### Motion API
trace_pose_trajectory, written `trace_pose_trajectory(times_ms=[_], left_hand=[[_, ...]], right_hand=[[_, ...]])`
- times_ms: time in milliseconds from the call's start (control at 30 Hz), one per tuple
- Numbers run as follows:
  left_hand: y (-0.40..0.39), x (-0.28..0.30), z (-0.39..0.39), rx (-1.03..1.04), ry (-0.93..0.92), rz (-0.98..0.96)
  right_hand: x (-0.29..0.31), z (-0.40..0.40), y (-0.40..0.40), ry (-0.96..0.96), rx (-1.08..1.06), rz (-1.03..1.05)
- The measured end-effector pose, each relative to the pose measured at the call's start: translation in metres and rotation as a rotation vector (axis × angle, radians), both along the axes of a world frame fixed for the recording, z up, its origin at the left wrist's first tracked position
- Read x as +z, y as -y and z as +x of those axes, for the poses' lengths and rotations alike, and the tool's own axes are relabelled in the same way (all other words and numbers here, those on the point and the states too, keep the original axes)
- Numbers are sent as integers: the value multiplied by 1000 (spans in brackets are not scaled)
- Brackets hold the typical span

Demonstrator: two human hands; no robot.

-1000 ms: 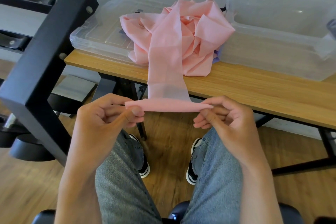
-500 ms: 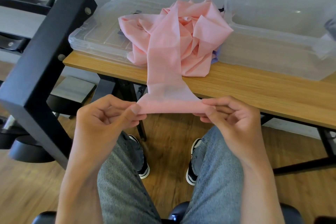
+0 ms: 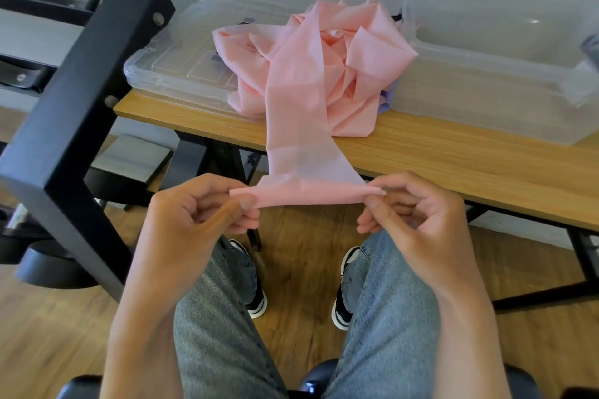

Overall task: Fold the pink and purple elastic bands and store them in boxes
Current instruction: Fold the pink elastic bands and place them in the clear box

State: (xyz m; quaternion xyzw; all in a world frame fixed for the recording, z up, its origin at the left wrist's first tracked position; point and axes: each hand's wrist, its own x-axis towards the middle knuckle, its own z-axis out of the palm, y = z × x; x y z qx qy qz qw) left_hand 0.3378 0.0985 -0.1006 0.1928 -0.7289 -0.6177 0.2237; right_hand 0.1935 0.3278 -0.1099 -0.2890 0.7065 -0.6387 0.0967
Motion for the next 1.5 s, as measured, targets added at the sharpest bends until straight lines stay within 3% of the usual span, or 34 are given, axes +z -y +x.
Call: trace_pose_trajectory(times_ms=[233, 367, 533, 733, 900, 1300, 1400, 1500], left_hand=[[-5, 4, 0, 9, -76, 27], [-8, 5, 0, 59, -90, 97], [-3, 3, 1, 46, -64, 3], [-3, 2, 0, -21, -18, -103], [-3, -1, -2, -4, -13, -19], [-7, -1, -5, 71, -81, 23], [-8, 0, -4, 81, -96, -38], [-8, -1, -5, 43, 2, -142]], right_hand=[[8, 4, 0, 98, 4, -132], [7, 3, 3, 41, -58, -111], [6, 0, 1, 107, -38, -56], [3, 0, 0, 0, -24, 22], [3, 0, -1, -87, -36, 103], [2, 3, 6, 28, -63, -83], [2, 3, 4, 8, -87, -71], [4, 2, 2, 32, -75, -128]])
